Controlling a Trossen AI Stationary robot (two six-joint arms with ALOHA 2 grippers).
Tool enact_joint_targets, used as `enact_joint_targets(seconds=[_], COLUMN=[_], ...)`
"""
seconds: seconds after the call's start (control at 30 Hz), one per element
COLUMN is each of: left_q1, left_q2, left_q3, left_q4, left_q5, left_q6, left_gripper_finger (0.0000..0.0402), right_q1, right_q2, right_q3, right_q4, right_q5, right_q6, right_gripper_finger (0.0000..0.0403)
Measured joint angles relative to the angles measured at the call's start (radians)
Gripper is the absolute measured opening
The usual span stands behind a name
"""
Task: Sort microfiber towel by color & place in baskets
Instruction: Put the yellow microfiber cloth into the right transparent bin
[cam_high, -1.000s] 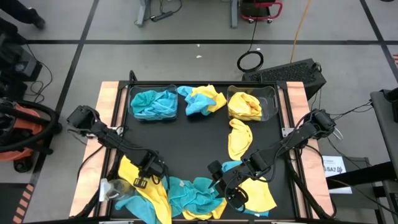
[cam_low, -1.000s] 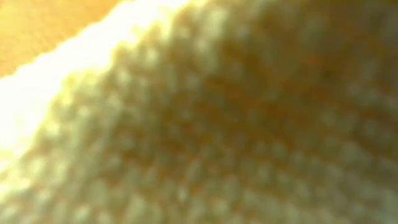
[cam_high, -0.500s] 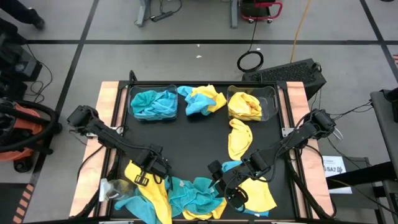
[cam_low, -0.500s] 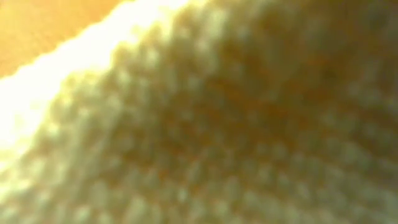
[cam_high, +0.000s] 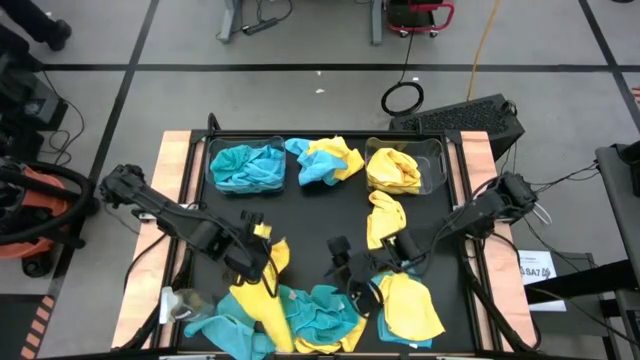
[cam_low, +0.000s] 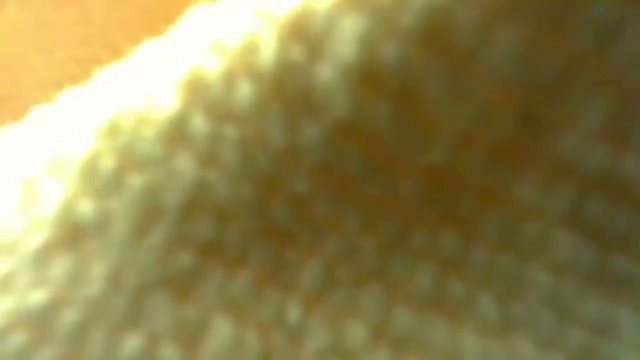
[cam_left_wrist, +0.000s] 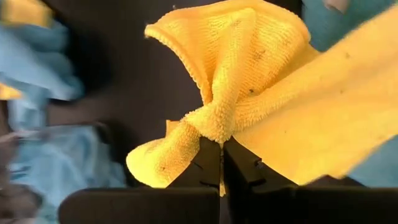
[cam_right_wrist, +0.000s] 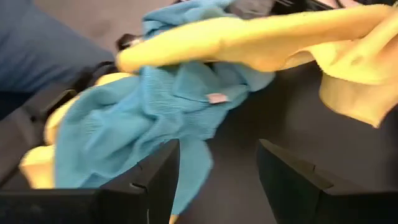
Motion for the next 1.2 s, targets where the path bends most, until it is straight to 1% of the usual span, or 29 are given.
enact_joint_targets(seconds=[0.17, 0.53, 0.6, 0.77, 0.93, 1.0, 1.13, 1.2], left_q1=[0.001, 0.008, 0.009, 0.009, 0.009, 0.009, 0.009, 0.009], left_q2=[-0.035, -0.051, -0.063, -0.092, -0.111, -0.113, -0.113, -0.113], left_q3=[0.004, 0.005, 0.005, 0.005, 0.005, 0.005, 0.005, 0.005], left_q4=[0.031, 0.171, 0.2, 0.293, 0.436, 0.476, 0.532, 0.554], left_q5=[-0.1, -0.187, -0.224, -0.324, -0.332, -0.331, -0.331, -0.331], left_q6=[0.0, 0.035, 0.046, 0.113, 0.232, 0.273, 0.34, 0.367], left_gripper_finger=[0.0002, 0.0003, 0.0003, 0.0003, 0.0003, 0.0003, 0.0004, 0.0004], right_q1=[-0.054, -0.183, -0.2, -0.235, -0.258, -0.264, -0.268, -0.268], right_q2=[0.0, 0.0, 0.003, 0.059, 0.141, 0.163, 0.187, 0.196], right_q3=[0.0, 0.0, 0.0, 0.002, 0.001, 0.0, 0.0, 0.0], right_q4=[0.058, 0.247, 0.275, 0.378, 0.48, 0.539, 0.657, 0.704], right_q5=[-0.001, -0.013, -0.03, -0.114, -0.125, -0.153, -0.176, -0.213], right_q6=[-0.038, -0.035, -0.018, 0.036, 0.063, 0.065, 0.071, 0.064], right_gripper_finger=[0.0222, 0.0297, 0.0306, 0.0315, 0.0315, 0.0315, 0.0315, 0.0314])
